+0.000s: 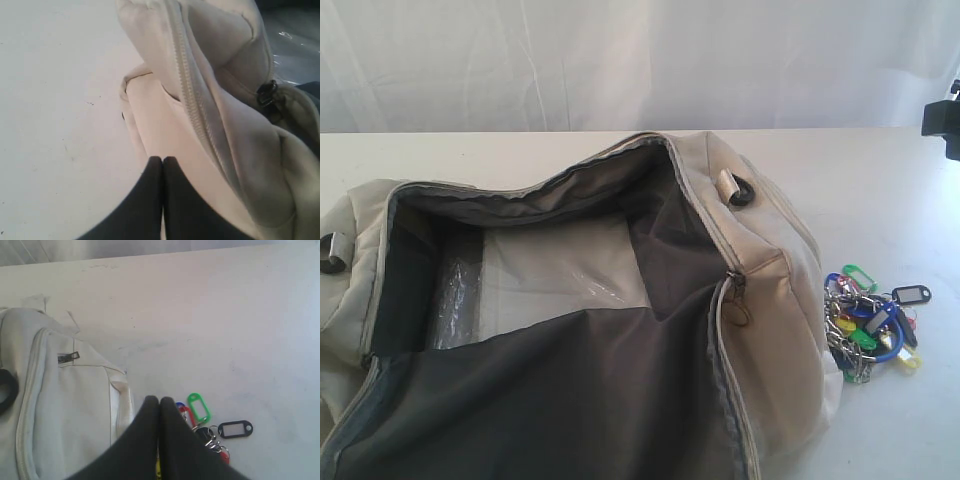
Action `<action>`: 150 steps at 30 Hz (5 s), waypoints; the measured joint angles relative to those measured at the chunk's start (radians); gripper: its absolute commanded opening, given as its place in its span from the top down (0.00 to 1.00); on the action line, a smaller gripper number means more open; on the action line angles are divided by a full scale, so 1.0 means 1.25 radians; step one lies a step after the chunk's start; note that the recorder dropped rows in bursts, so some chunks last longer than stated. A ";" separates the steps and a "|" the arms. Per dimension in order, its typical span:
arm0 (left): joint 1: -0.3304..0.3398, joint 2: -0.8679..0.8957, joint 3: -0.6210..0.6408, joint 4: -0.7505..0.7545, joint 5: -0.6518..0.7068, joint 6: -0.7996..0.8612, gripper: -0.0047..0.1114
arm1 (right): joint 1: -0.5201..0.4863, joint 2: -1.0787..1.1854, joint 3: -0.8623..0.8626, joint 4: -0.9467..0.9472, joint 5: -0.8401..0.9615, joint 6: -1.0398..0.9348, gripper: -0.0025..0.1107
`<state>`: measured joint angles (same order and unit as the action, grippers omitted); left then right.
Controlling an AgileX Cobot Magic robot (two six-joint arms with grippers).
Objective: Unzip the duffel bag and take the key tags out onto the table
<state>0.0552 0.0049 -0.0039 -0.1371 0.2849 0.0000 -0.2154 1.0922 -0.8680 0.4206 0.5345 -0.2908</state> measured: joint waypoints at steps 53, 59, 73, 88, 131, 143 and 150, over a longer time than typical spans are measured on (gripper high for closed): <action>0.038 0.000 -0.001 0.103 0.036 -0.055 0.96 | 0.000 0.000 0.000 0.000 0.000 0.000 0.98; 0.038 0.000 -0.001 0.103 0.036 -0.055 0.96 | 0.000 -0.005 0.000 0.018 0.039 0.024 0.98; 0.038 0.000 -0.001 0.103 0.036 -0.055 0.96 | 0.000 -0.428 0.256 0.015 0.124 0.009 0.98; 0.038 0.000 -0.001 0.103 0.035 -0.055 0.96 | 0.000 -0.823 0.369 0.007 0.016 -0.016 0.98; 0.038 0.000 -0.001 0.104 0.035 -0.055 0.96 | 0.081 -0.869 0.691 -0.283 -0.137 0.191 0.98; 0.038 0.000 -0.001 0.104 0.035 -0.055 0.96 | 0.108 -0.869 0.691 -0.344 -0.138 0.268 0.98; 0.038 0.000 -0.001 0.104 0.035 -0.055 0.96 | 0.108 -0.869 0.691 -0.344 -0.143 0.268 0.98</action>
<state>0.1031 0.0049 -0.0056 -0.0066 0.3283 -0.0685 -0.0802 0.0065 -0.0047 -0.0093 0.3563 0.0440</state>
